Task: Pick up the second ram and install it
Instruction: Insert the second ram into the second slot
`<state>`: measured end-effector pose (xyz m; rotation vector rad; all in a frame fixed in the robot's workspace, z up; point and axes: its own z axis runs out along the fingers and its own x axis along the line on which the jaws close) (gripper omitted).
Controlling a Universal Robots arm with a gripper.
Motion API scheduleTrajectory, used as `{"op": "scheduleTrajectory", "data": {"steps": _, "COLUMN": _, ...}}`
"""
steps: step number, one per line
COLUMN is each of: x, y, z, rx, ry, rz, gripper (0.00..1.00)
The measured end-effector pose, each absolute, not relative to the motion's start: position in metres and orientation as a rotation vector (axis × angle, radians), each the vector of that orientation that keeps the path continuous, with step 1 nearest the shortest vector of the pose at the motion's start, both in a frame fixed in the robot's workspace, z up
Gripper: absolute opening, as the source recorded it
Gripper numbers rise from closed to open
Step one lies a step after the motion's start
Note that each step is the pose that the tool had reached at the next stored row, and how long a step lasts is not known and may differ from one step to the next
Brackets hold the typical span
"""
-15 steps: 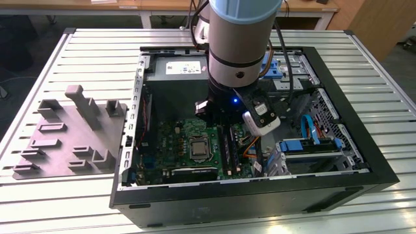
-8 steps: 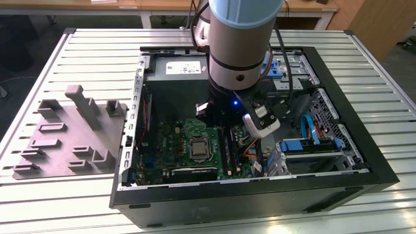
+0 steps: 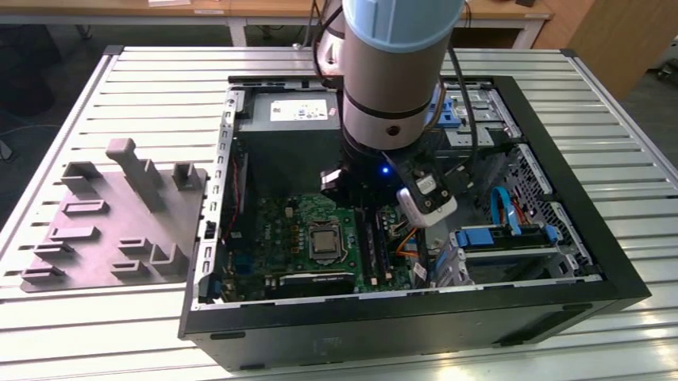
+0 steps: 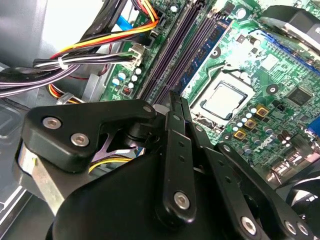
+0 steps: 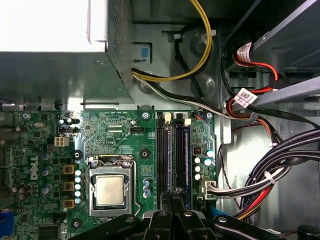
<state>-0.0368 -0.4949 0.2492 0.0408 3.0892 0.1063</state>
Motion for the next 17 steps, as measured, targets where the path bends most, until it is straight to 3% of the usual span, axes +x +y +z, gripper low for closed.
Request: {"op": "scheduleTrajectory", "data": {"steps": 17, "x": -0.035, "y": -0.495, "z": 0.237, "rx": 0.027, "ry": 3.09, "rz": 0.11, "gripper": 0.11}}
